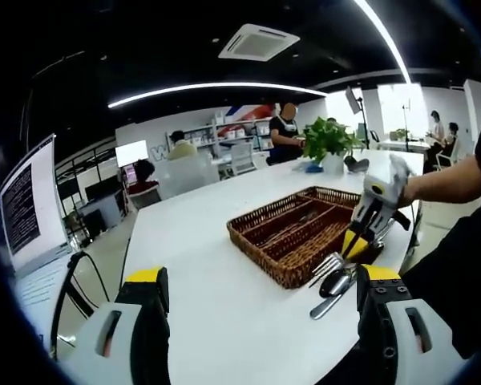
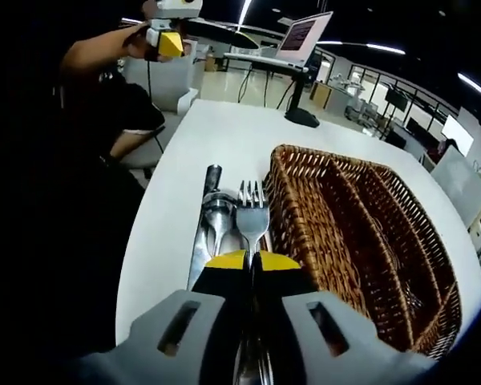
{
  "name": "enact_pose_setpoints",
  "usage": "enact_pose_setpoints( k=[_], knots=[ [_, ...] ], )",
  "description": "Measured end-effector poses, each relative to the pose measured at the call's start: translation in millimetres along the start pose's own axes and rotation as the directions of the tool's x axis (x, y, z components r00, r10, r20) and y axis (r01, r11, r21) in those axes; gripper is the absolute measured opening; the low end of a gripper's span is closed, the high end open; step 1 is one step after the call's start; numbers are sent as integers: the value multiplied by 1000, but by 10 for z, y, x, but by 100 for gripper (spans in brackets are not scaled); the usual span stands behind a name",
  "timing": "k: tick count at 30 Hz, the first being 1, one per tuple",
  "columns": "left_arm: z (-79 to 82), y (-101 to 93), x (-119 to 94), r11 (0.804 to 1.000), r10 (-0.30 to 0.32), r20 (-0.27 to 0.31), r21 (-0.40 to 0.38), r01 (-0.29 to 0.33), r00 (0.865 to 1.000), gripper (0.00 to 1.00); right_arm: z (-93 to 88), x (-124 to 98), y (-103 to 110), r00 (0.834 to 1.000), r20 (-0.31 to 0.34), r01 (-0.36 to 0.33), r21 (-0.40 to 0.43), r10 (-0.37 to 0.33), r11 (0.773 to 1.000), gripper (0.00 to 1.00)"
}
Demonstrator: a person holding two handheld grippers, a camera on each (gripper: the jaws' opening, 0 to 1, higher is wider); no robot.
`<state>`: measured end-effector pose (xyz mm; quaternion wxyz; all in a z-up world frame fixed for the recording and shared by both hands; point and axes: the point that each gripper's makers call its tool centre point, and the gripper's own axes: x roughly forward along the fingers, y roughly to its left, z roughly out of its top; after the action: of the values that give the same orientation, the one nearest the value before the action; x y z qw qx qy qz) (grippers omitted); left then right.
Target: Arrange the knives, forks, and spoons in their matching storage slots by inserting each utensil handle-first until every utensil is classified and aligned in the correct compartment
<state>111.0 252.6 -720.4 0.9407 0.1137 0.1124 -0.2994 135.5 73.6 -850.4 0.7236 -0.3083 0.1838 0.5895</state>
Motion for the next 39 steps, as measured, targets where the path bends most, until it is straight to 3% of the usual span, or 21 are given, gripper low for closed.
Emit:
enact_pose_setpoints(
  k=[11, 16, 39],
  knots=[
    [-6, -31, 23, 1000, -10, 4, -5, 10, 1000, 99, -15, -5, 20, 1000, -22, 3, -12, -3, 1000, 1],
    [-28, -21, 13, 1000, -9, -2, -3, 9, 1000, 99, 55, -91, 7, 1000, -10, 18, -31, -18, 999, 1],
    [0, -11, -22, 1000, -7, 13, -5, 7, 1000, 99, 216, -545, -194, 989, -101, 95, -86, -104, 992, 0]
  ],
)
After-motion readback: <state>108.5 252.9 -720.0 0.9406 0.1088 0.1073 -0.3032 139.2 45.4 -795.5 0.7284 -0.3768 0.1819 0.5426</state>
